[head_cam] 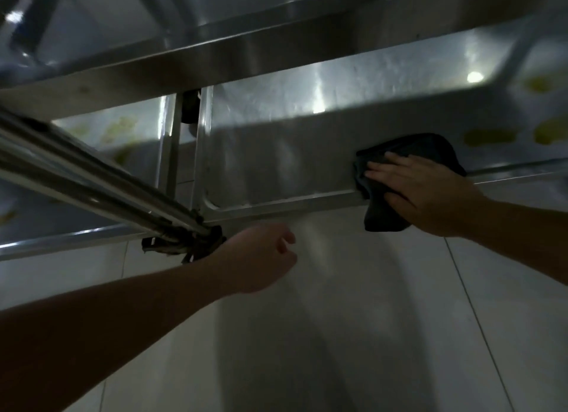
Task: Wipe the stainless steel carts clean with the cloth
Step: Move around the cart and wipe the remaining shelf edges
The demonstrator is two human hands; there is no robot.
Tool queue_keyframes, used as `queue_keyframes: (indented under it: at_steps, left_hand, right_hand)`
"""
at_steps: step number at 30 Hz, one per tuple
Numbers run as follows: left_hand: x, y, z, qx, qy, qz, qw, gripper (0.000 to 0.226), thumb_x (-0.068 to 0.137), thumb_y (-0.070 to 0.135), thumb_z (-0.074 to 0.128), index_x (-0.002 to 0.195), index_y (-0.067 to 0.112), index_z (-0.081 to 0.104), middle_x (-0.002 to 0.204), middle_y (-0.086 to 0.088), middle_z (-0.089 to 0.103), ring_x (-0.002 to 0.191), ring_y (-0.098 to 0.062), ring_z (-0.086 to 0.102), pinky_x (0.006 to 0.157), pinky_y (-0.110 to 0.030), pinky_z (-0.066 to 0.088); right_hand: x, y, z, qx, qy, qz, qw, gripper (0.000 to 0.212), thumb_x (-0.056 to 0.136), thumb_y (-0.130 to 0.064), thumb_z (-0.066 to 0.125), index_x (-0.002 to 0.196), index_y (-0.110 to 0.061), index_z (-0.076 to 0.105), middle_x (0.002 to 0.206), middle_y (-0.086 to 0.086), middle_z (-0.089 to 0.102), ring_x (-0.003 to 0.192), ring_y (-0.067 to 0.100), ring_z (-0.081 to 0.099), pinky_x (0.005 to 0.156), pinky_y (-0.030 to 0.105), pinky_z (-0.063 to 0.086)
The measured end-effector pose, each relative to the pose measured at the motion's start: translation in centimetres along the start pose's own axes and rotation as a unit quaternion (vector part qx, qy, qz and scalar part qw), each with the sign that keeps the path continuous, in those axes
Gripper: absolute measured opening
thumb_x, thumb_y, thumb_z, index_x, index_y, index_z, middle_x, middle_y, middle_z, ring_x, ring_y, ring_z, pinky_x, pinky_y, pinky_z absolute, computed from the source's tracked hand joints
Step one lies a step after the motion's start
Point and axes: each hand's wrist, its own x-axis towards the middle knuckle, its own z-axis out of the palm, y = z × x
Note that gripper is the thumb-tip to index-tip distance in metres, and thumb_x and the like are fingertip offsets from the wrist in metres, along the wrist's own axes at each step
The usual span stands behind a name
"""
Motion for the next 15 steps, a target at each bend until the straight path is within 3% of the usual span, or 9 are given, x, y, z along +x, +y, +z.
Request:
queue_keyframes:
  at_steps: [4,6,8,13,15]
  left_hand:
    - [3.4,4.9,-0.9,0.016,0.177,0.104,0.979,0.017,0.099,0.038,0.055,0.110,0.030,0.065,0.096,0.008,0.067,0.090,-0.022,0.066,0.074,-0.032,0.049]
    - [5.8,7.1,-0.8,0.009,0.237,0.121,0.964,0.024,0.101,0.037,0.054,0.120,0.028,0.066,0.115,0.001,0.066,0.109,-0.026,0.063,0.092,-0.039,0.053]
    - [7.8,8.9,-0.2,0.025,0.268,0.112,0.956,0.038,0.102,0.035,0.053,0.137,0.024,0.061,0.135,-0.003,0.060,0.129,-0.028,0.053,0.109,-0.041,0.044]
    - [10.7,11.8,2.3,0.023,0.307,0.119,0.944,0.036,0.107,0.030,0.050,0.140,0.018,0.057,0.141,-0.006,0.056,0.131,-0.030,0.052,0.111,-0.042,0.038]
    - [11.5,12.5,2.7,0.029,0.310,0.110,0.944,0.040,0.107,0.030,0.049,0.144,0.016,0.055,0.148,-0.007,0.053,0.138,-0.030,0.048,0.116,-0.042,0.035]
  right_hand:
    - [-0.2,-0.6,0.1,-0.002,-0.005,0.011,1.000,0.063,0.104,-0.056,0.012,0.161,-0.037,0.028,0.168,-0.016,0.026,0.159,0.012,0.012,0.127,0.036,0.006]
    - [-0.3,-0.8,0.2,-0.009,0.002,0.022,1.000,0.062,0.104,-0.056,0.011,0.162,-0.038,0.026,0.169,-0.017,0.023,0.159,0.012,0.010,0.129,0.038,0.007]
    - [-0.4,-1.1,0.2,-0.013,0.006,0.031,0.999,0.062,0.105,-0.058,0.010,0.162,-0.038,0.025,0.169,-0.017,0.022,0.159,0.012,0.010,0.129,0.041,0.009]
    - [-0.6,-0.6,0.0,-0.014,0.013,0.027,0.999,0.063,0.106,-0.059,0.009,0.164,-0.037,0.021,0.171,-0.017,0.017,0.160,0.013,0.006,0.129,0.041,0.007]
    - [-1.5,1.2,-0.4,-0.015,0.023,0.063,0.998,0.061,0.107,-0.056,0.013,0.164,-0.036,0.021,0.171,-0.017,0.017,0.160,0.013,0.007,0.129,0.039,0.006]
